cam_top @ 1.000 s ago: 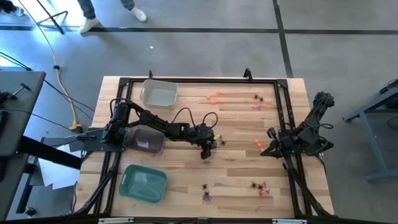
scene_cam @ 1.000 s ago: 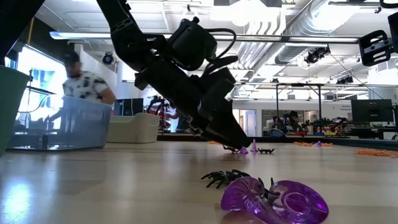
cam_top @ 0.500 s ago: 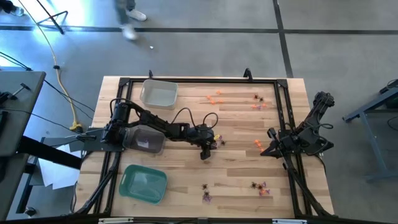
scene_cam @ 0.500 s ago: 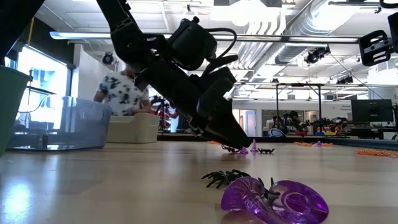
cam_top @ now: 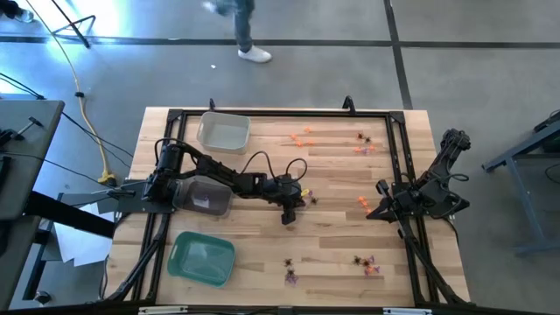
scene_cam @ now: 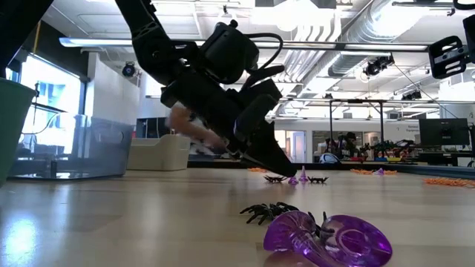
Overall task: Sort Halloween decoration
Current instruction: Put the center violet witch hat into the black bin
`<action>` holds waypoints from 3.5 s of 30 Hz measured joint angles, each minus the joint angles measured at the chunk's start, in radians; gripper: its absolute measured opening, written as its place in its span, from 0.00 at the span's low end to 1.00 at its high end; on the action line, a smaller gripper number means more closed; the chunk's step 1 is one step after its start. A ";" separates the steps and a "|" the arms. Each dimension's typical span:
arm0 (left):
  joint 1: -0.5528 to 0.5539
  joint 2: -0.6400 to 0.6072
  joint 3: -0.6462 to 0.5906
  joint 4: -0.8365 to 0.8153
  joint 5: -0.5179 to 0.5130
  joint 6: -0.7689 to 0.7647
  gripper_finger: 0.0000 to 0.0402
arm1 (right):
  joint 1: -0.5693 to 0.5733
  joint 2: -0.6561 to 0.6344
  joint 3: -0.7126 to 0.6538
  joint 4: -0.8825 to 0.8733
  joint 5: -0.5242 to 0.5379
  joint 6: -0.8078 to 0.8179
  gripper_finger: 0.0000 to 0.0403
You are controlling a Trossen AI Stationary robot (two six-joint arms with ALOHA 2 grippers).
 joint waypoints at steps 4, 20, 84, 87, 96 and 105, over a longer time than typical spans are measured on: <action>0.000 -0.002 0.000 0.000 -0.002 0.000 0.01 | 0.000 0.000 0.000 0.000 0.000 0.000 0.00; 0.000 -0.002 0.000 0.004 -0.003 -0.020 0.00 | 0.000 0.000 0.000 0.000 0.000 0.000 0.00; -0.446 -0.794 -0.035 -1.717 -0.595 -0.960 0.03 | -0.001 0.000 0.000 0.000 0.000 0.000 0.00; -0.468 -0.803 -0.087 -1.717 -0.604 -1.054 0.05 | -0.001 0.000 0.000 0.000 0.000 0.000 0.00; -0.475 -0.802 -0.157 -1.682 -0.617 -1.127 0.12 | -0.001 0.000 0.000 0.000 0.000 0.000 0.00; -0.429 -0.802 -0.140 -1.460 -0.735 -0.899 0.12 | -0.001 0.000 0.000 0.000 0.000 0.000 0.00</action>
